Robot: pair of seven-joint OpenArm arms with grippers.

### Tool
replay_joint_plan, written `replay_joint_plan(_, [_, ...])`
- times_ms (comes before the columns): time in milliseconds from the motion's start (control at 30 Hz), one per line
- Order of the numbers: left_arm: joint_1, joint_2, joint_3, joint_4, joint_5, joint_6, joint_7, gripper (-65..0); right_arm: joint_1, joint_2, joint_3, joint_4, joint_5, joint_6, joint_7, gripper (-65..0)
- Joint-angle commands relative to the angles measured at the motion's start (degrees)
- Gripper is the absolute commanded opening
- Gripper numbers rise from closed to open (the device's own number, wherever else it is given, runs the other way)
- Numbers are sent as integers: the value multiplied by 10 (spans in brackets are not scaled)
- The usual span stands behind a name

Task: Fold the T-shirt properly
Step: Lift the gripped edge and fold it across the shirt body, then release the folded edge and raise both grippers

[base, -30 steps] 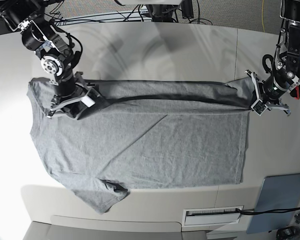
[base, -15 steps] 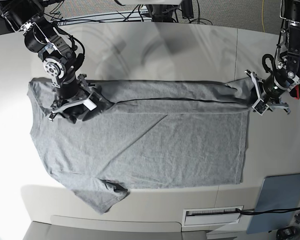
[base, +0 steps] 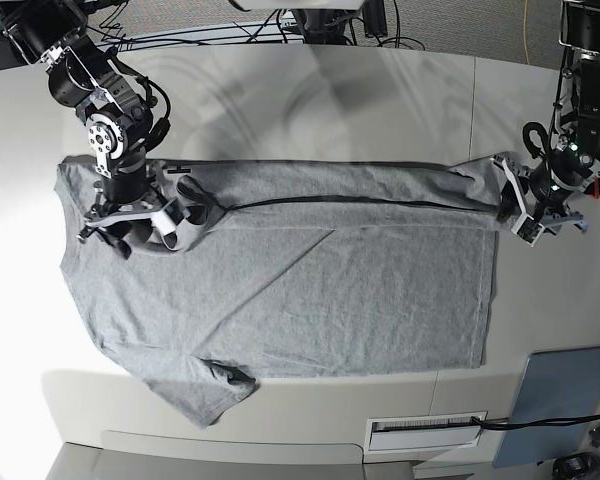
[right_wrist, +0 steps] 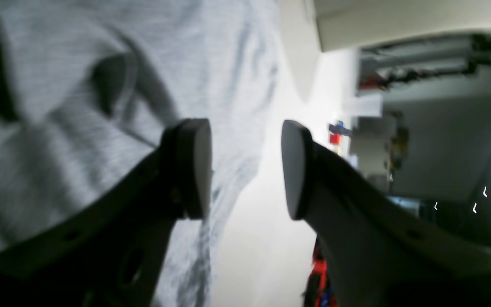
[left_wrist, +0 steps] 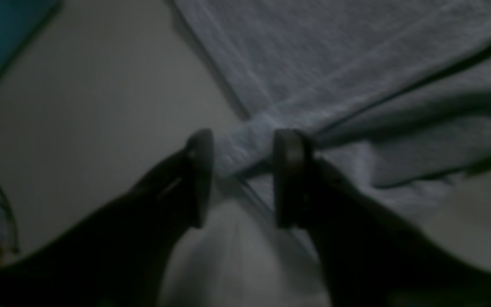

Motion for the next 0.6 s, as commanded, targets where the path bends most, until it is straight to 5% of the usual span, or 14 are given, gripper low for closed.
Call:
replay_joint_plan(0, [-6,-11,-5,14,-21,-4,-7,-486,2,8,7,15,-12,-26,5,-405])
replay_joint_plan(100, [2,-10,-6,23,-60,-6,7,-624,-24,1,22,22,-12,-82,-1,-558])
replay_joint_plan(167, [9,-7,-7,24,-68,-4,11,-650,-48,-11,45,22,-17,-113,-9,-650])
replay_joint_plan(300, [26,8,-22,24,-113,14,33,-650,-96,-41,119,22,-16,-126,-4,-650])
replay_joint_plan(400, [38,41,-53,24,-143,13,43,-650,-110,-56,170,21,45,-124,20,-650])
replay_joint_plan(567, [49,111,-121,24,-195,-6,44,-650,-109,-83,223,21,149,-57,47,-650])
